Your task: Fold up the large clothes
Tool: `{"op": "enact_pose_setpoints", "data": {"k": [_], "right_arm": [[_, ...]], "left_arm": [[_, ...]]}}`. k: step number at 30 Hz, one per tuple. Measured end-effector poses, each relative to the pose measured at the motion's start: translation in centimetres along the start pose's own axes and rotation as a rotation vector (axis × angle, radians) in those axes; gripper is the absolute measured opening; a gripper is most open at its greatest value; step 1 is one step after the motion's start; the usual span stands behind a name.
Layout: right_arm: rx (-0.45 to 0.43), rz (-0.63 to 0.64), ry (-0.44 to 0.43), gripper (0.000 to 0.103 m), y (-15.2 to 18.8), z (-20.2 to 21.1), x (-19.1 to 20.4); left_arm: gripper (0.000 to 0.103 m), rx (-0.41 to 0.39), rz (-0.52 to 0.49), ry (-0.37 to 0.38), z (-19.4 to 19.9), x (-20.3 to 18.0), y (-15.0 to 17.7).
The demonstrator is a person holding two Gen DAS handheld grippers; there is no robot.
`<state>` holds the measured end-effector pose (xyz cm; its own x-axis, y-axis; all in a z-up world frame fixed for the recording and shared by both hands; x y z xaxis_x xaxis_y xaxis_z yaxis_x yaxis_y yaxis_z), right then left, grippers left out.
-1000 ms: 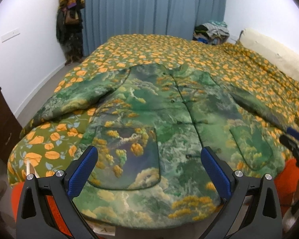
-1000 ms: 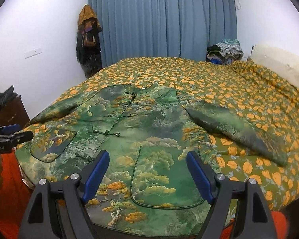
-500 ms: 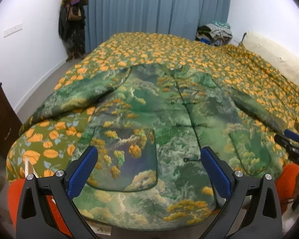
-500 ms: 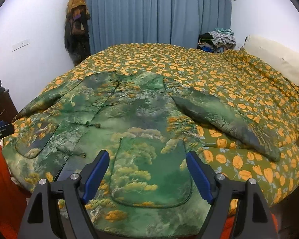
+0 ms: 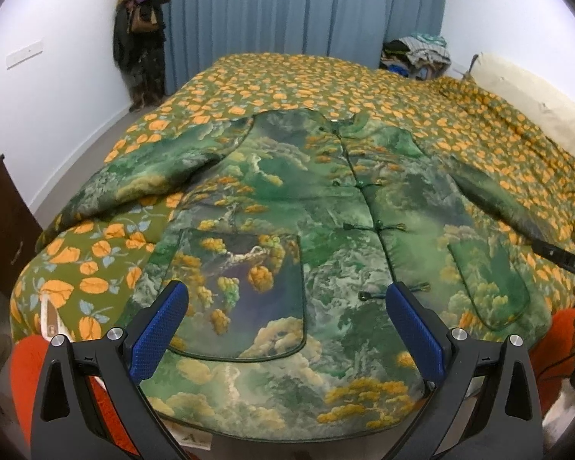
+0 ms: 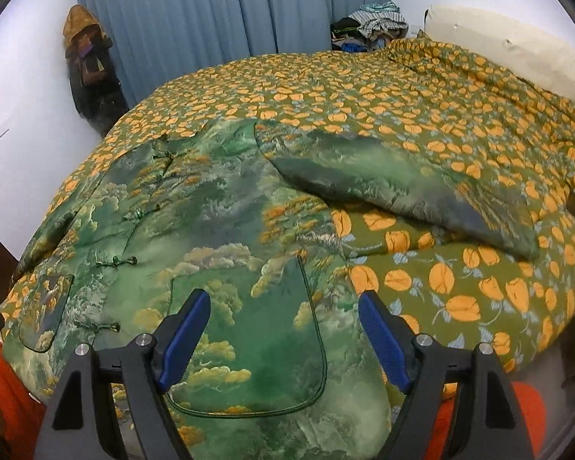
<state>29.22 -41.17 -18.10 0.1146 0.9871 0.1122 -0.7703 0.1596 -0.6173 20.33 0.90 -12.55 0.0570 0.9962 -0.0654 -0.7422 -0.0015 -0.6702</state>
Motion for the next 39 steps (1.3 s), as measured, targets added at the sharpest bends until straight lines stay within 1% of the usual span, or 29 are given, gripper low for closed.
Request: {"op": "enact_pose_setpoints", "data": {"k": [5, 11, 15, 17, 20, 23, 25, 27, 29, 30, 32, 33, 35, 37, 39], "right_arm": [[-0.002, 0.001, 0.002, 0.081, 0.2, -0.2, 0.0], [-0.01, -0.027, 0.007, 0.081, -0.4, -0.3, -1.6], [-0.04, -0.112, -0.02, 0.081, -1.6, -0.1, -4.9], [-0.051, -0.16, 0.003, 0.081, -2.5, 0.0, -7.0], [-0.095, -0.272, 0.043, 0.081, -3.8, 0.6, -11.9], [-0.129, -0.394, 0.085, 0.081, -4.1, 0.7, -17.4], [-0.107, -0.516, 0.083, 0.081, -3.7, -0.1, -21.3], [-0.054, -0.677, 0.03, 0.081, -2.8, -1.9, -25.0], [-0.025, -0.784, -0.025, 0.081, -2.1, -3.6, -27.2], [-0.01, -0.853, -0.067, 0.081, -1.7, -4.9, -28.4], [-0.015, -0.953, -0.09, 0.081, -0.9, -6.3, -29.8], [-0.034, -1.017, -0.098, 0.081, -0.5, -7.2, -30.7], [-0.063, -1.081, -0.091, 0.081, -0.3, -8.4, -31.9], [-0.093, -1.128, -0.064, 0.08, -0.3, -9.4, -33.1], [-0.125, -1.178, -0.044, 0.073, -0.3, -10.2, -34.0]], "left_arm": [[0.102, 0.007, -0.012, 0.009, -0.8, -0.4, -0.9], [0.102, -0.049, 0.008, 0.003, -0.7, 0.1, -2.8], [0.102, -0.031, 0.047, 0.0, -1.3, 1.1, -1.9], [0.102, -0.004, 0.063, -0.001, -1.9, 1.5, -1.1], [0.102, 0.028, 0.068, 0.008, -2.6, 1.4, -0.3], [0.102, 0.055, 0.04, 0.007, -3.2, 0.5, -0.2], [0.102, 0.053, 0.03, 0.008, -3.3, 0.0, -0.3], [0.102, 0.053, 0.023, 0.011, -3.3, -0.4, -0.4], [0.102, 0.057, 0.013, 0.01, -3.4, -0.7, -0.3], [0.103, 0.06, 0.009, 0.007, -3.5, -0.8, -0.2], [0.102, 0.071, 0.001, 0.003, -3.7, -0.9, 0.0], [0.102, 0.074, -0.002, 0.001, -3.7, -0.9, 0.1], [0.102, 0.076, -0.004, -0.004, -3.6, -0.9, 0.1], [0.102, 0.072, -0.006, -0.008, -3.6, -0.8, 0.0], [0.102, 0.068, -0.005, -0.013, -3.5, -0.7, -0.2]]}}
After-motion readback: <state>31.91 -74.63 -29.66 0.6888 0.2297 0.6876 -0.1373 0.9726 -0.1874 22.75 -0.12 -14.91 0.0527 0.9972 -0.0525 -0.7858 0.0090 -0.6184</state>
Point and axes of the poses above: each gripper's, at about its wrist camera, not at the fingertips, and z roughly against the way its jaws point, x to its left, y to its underside, the point moved 2 cm from there along -z, roughly the way its jaws point, and after that the axes turned 2 degrees about x, right-handed, at the moved point
